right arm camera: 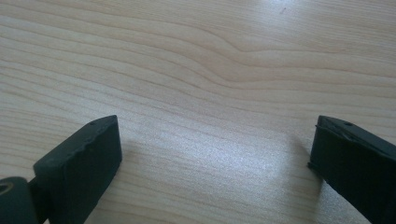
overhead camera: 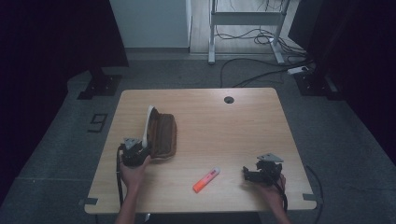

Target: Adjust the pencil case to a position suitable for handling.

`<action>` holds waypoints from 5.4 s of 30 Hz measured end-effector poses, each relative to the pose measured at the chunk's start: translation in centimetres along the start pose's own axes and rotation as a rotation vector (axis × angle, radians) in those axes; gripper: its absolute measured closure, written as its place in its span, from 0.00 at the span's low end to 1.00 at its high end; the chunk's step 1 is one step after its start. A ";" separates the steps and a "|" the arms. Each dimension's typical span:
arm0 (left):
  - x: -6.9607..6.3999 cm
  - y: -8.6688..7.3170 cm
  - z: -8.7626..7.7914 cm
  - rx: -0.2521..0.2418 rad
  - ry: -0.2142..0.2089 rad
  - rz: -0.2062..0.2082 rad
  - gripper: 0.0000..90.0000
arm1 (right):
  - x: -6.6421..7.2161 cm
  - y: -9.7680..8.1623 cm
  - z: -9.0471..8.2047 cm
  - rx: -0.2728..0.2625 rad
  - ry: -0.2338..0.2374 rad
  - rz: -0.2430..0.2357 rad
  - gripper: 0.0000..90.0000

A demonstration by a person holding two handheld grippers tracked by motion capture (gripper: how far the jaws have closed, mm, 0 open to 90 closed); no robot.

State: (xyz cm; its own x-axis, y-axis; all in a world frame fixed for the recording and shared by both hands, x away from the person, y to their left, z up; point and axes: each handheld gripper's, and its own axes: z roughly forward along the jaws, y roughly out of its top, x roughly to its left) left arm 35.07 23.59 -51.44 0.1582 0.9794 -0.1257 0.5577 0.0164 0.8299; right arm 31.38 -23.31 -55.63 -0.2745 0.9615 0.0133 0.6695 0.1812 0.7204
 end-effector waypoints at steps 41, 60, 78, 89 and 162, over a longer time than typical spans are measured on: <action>1.6 2.0 -3.4 -0.152 -0.195 -0.149 0.94 | 0.0 0.0 0.0 0.000 0.001 0.000 0.02; 1.3 2.6 -4.5 -0.174 -0.247 -0.137 0.94 | 0.0 0.0 0.0 0.000 0.001 0.000 0.02; -0.2 3.5 -5.0 -0.185 -0.314 -0.108 0.95 | 0.0 0.0 0.0 0.000 0.000 0.000 0.02; -0.9 3.8 -4.8 -0.177 -0.345 -0.091 0.95 | 0.0 0.0 0.0 0.001 0.000 0.001 0.02; -2.3 0.6 -1.4 -0.043 -0.373 0.147 0.26 | 0.0 0.0 0.0 0.000 0.001 0.000 0.02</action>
State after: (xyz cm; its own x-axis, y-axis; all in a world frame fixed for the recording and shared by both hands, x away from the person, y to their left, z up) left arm 33.89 21.65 -49.92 0.5234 0.8316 -0.1858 0.4736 -0.1026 0.8747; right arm 31.37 -23.31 -55.63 -0.2752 0.9613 0.0134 0.6694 0.1816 0.7204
